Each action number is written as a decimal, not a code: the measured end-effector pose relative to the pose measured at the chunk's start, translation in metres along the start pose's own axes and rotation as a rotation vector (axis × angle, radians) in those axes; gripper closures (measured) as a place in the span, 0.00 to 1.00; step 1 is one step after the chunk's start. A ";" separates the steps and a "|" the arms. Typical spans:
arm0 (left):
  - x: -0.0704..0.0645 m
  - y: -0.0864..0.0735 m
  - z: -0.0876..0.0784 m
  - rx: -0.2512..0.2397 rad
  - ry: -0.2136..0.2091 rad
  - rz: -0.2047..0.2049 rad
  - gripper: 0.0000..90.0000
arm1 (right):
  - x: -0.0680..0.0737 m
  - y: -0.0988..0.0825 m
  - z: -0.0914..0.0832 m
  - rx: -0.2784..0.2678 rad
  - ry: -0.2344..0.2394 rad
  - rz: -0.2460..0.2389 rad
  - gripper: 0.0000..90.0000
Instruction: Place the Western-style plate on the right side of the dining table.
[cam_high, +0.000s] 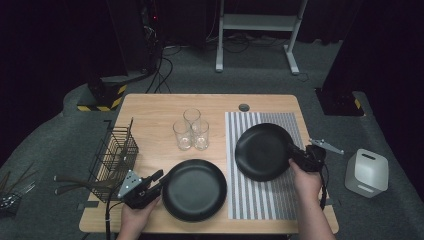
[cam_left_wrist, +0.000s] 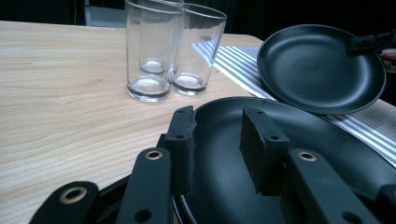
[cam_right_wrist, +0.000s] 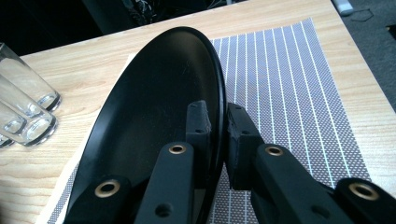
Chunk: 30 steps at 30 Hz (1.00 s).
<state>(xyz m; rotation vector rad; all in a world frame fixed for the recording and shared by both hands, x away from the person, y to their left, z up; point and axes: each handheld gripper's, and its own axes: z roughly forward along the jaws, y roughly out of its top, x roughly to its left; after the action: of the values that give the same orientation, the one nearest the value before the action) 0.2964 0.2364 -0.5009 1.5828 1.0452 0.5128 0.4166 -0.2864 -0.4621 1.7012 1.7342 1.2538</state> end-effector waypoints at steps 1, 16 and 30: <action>0.000 0.000 0.000 0.000 0.000 0.000 0.72 | -0.001 -0.001 0.000 0.001 0.002 0.004 0.90; 0.001 -0.002 0.000 0.003 0.001 -0.009 0.72 | -0.010 -0.003 0.003 0.015 0.018 0.023 0.90; 0.003 -0.004 0.000 0.010 0.005 -0.009 0.72 | -0.024 -0.012 0.007 0.040 0.001 0.062 0.88</action>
<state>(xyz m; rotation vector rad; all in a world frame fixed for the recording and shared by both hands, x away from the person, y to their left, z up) 0.2959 0.2387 -0.5054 1.5857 1.0592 0.5064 0.4196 -0.3052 -0.4831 1.7903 1.7303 1.2545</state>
